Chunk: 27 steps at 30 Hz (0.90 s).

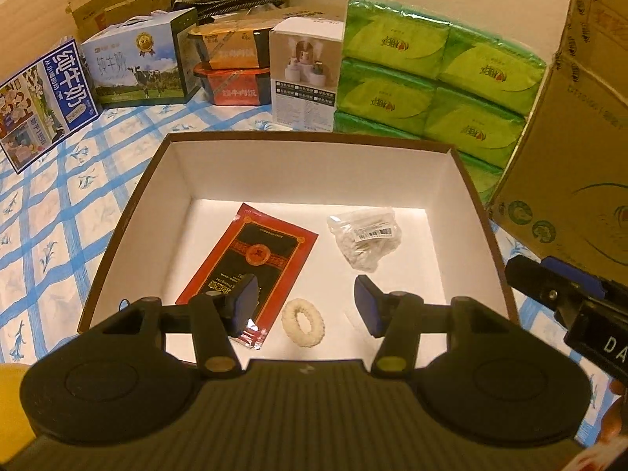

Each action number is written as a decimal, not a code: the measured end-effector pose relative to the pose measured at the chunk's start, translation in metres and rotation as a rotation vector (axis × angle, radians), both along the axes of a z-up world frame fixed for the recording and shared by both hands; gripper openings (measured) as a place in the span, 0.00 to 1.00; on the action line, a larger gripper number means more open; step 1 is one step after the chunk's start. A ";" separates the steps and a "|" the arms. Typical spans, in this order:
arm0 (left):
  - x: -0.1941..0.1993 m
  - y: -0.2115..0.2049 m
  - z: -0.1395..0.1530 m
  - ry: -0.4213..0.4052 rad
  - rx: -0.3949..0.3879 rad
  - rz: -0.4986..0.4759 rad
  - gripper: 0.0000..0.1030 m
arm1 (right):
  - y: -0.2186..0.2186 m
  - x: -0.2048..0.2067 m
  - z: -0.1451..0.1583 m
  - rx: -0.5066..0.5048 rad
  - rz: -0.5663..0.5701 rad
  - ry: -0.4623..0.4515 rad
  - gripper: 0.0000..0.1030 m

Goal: Organize soft objects
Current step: 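Move both tools back from the box to the pile of soft items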

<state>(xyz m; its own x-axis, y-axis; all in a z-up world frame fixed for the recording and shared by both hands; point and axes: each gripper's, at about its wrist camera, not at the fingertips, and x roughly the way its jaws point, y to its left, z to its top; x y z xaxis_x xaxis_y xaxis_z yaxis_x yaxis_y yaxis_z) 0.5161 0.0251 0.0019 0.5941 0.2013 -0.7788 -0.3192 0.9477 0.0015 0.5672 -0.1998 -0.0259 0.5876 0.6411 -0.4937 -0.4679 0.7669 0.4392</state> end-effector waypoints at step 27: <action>-0.102 -0.027 0.047 -0.136 -0.060 -0.243 0.51 | -0.057 -0.078 0.049 0.135 -0.111 0.019 0.50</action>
